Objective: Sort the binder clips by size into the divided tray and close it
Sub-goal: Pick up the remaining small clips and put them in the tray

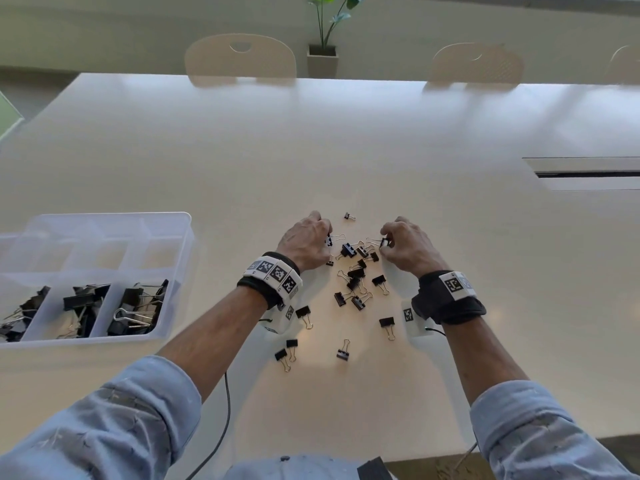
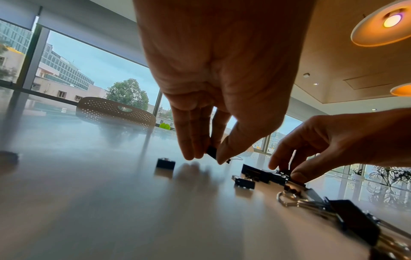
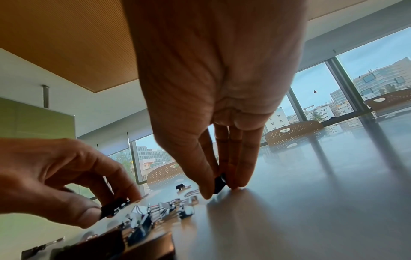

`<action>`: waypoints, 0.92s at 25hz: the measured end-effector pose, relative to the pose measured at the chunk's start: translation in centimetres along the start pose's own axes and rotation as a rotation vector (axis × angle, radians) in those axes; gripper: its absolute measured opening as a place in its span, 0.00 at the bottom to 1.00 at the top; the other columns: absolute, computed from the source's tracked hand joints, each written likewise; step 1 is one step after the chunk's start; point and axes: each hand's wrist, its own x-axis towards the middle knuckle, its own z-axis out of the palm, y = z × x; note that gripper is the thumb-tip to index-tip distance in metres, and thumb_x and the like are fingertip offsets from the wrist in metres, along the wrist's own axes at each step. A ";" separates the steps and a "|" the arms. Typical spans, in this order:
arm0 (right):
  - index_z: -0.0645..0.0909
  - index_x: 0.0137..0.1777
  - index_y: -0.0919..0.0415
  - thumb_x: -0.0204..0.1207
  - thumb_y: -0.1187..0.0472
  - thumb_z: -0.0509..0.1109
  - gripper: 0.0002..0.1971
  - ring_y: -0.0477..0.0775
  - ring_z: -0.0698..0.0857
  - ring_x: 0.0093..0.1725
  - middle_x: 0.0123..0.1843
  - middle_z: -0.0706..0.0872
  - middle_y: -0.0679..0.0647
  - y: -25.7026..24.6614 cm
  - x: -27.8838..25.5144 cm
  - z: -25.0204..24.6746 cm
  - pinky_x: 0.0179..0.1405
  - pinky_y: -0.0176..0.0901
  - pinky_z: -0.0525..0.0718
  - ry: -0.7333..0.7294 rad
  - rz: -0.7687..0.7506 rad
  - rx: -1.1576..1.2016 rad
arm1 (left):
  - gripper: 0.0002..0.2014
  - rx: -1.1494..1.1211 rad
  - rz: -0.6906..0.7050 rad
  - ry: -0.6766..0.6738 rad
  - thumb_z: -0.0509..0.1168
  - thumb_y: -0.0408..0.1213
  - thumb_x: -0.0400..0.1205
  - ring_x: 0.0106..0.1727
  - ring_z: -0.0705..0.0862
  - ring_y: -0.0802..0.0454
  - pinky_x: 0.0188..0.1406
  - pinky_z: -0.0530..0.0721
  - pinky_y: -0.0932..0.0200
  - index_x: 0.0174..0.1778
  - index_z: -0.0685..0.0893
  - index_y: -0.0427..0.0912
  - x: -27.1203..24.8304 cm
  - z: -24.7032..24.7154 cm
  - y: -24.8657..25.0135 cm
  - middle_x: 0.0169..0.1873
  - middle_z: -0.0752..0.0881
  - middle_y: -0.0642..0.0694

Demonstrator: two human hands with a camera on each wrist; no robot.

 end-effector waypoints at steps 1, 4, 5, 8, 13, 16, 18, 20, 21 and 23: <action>0.87 0.70 0.66 0.82 0.62 0.76 0.18 0.63 0.88 0.60 0.64 0.83 0.59 -0.1 -0.4 0.0 0.64 0.52 0.87 0.009 0.012 0.002 | 0.19 -0.012 -0.001 0.005 0.64 0.32 0.78 0.48 0.85 0.45 0.55 0.91 0.50 0.64 0.85 0.35 -0.3 -0.1 -0.1 0.56 0.81 0.42; 0.89 0.62 0.64 0.81 0.58 0.76 0.14 0.60 0.86 0.54 0.61 0.81 0.57 -0.8 -1.6 -0.1 0.54 0.47 0.82 0.054 0.030 0.027 | 0.18 -0.058 -0.006 0.034 0.63 0.32 0.79 0.48 0.84 0.45 0.54 0.88 0.54 0.65 0.84 0.36 -1.2 -0.4 -0.4 0.58 0.81 0.41; 0.89 0.60 0.63 0.80 0.56 0.77 0.13 0.59 0.85 0.53 0.59 0.81 0.56 -1.2 -2.0 0.0 0.53 0.46 0.80 0.065 0.037 0.043 | 0.18 -0.071 -0.008 0.046 0.63 0.32 0.80 0.49 0.84 0.46 0.53 0.86 0.56 0.65 0.84 0.37 -1.5 -0.5 -0.5 0.58 0.81 0.41; 0.89 0.53 0.59 0.80 0.51 0.78 0.12 0.56 0.86 0.52 0.53 0.83 0.53 -2.6 -2.9 0.1 0.51 0.46 0.81 0.079 0.043 0.107 | 0.17 -0.100 0.006 0.074 0.64 0.35 0.81 0.54 0.87 0.44 0.55 0.85 0.56 0.66 0.85 0.39 -2.5 -1.1 -0.9 0.58 0.84 0.42; 0.90 0.53 0.54 0.80 0.51 0.78 0.08 0.53 0.89 0.51 0.52 0.86 0.51 -6.2 -3.4 0.1 0.56 0.52 0.89 0.124 -0.017 0.186 | 0.18 -0.116 0.003 0.180 0.65 0.37 0.81 0.57 0.87 0.45 0.58 0.86 0.51 0.67 0.86 0.41 -5.7 -3.9 -2.2 0.58 0.86 0.45; 0.90 0.55 0.52 0.78 0.53 0.77 0.08 0.50 0.90 0.48 0.52 0.84 0.49 -10.5 -3.3 0.6 0.57 0.55 0.91 0.144 -0.092 0.244 | 0.18 -0.127 -0.017 0.256 0.66 0.41 0.82 0.58 0.86 0.47 0.60 0.86 0.48 0.68 0.86 0.44 -8.9 -6.3 -3.9 0.58 0.85 0.47; 0.91 0.56 0.50 0.78 0.53 0.77 0.09 0.49 0.91 0.46 0.52 0.82 0.47 -14.2 -3.2 1.3 0.55 0.55 0.92 0.138 -0.175 0.283 | 0.18 -0.132 -0.041 0.305 0.66 0.43 0.82 0.60 0.85 0.49 0.61 0.85 0.48 0.69 0.86 0.47 -11.5 -7.9 -5.6 0.59 0.84 0.49; 0.91 0.57 0.50 0.78 0.51 0.77 0.10 0.45 0.91 0.45 0.52 0.83 0.46 -18.1 -3.2 2.1 0.52 0.53 0.93 0.131 -0.259 0.323 | 0.18 -0.129 -0.080 0.339 0.67 0.44 0.83 0.61 0.84 0.51 0.60 0.86 0.50 0.68 0.85 0.50 -14.0 -9.3 -7.3 0.59 0.82 0.52; 0.91 0.58 0.50 0.79 0.50 0.77 0.11 0.43 0.92 0.44 0.52 0.84 0.46 -20.4 -3.1 2.7 0.52 0.51 0.93 0.124 -0.301 0.344 | 0.17 -0.126 -0.111 0.356 0.68 0.45 0.83 0.62 0.83 0.51 0.60 0.86 0.50 0.68 0.85 0.51 -15.5 -9.9 -8.4 0.59 0.82 0.52; 0.90 0.61 0.50 0.79 0.49 0.78 0.13 0.41 0.91 0.43 0.51 0.86 0.45 -24.8 -3.1 4.2 0.51 0.49 0.92 0.099 -0.375 0.380 | 0.16 -0.126 -0.184 0.395 0.69 0.44 0.82 0.63 0.83 0.51 0.60 0.85 0.51 0.67 0.85 0.51 -18.4 -11.0 -10.9 0.59 0.81 0.53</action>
